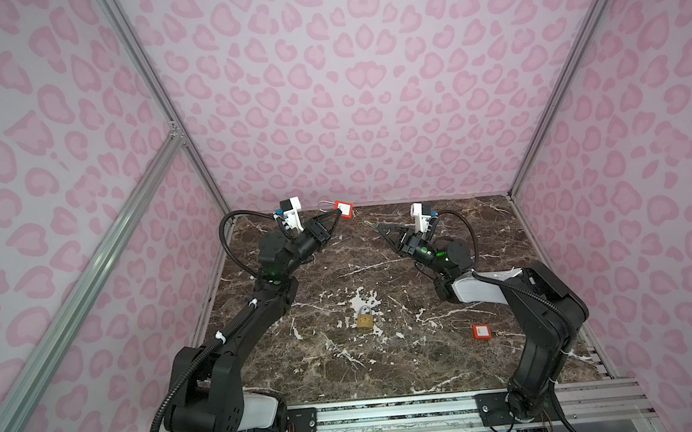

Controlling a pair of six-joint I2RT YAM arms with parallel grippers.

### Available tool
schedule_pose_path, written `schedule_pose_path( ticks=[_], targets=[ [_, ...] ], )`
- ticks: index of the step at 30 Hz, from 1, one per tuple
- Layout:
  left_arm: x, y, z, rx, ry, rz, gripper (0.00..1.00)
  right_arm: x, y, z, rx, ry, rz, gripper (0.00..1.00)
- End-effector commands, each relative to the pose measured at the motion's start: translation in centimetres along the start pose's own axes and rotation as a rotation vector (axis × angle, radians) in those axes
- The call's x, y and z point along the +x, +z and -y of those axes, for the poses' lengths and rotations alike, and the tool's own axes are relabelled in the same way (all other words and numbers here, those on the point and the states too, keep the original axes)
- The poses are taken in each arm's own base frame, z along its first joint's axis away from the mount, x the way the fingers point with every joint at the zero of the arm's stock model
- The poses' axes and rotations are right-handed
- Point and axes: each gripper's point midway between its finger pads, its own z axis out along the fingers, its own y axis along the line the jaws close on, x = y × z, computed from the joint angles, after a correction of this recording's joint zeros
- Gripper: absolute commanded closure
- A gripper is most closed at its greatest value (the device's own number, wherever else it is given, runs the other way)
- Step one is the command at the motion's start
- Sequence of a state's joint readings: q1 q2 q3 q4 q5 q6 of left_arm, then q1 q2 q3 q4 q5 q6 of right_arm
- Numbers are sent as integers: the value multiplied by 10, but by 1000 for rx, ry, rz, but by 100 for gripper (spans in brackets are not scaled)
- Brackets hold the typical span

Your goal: Lock with the key

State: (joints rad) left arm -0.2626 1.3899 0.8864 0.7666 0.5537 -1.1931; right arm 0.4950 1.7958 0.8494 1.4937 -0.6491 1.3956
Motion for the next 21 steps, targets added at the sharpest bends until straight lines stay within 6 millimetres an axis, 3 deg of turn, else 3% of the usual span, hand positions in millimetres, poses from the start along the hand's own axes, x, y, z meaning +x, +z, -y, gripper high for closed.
schedule_pose_path(
  ticks=[1,9,14,17,21],
  targets=[
    [2,3,-8,-35,62,-41,91,-11,-13,-10,-16,-48,36,100],
    [63,2,-53,-116,75,-312,92,-23,-47,10,215,-158,8,100],
    [120,-7,-89,-274,146,-575,95,-26,-66,21,493,-291,-48,100],
    [157,-14,-100,-288,145,-716,95,-32,-79,6,634,-426,-70,100],
    [204,-24,-119,-311,127,-866,95,-45,-102,-9,709,-475,-1,100]
  ],
)
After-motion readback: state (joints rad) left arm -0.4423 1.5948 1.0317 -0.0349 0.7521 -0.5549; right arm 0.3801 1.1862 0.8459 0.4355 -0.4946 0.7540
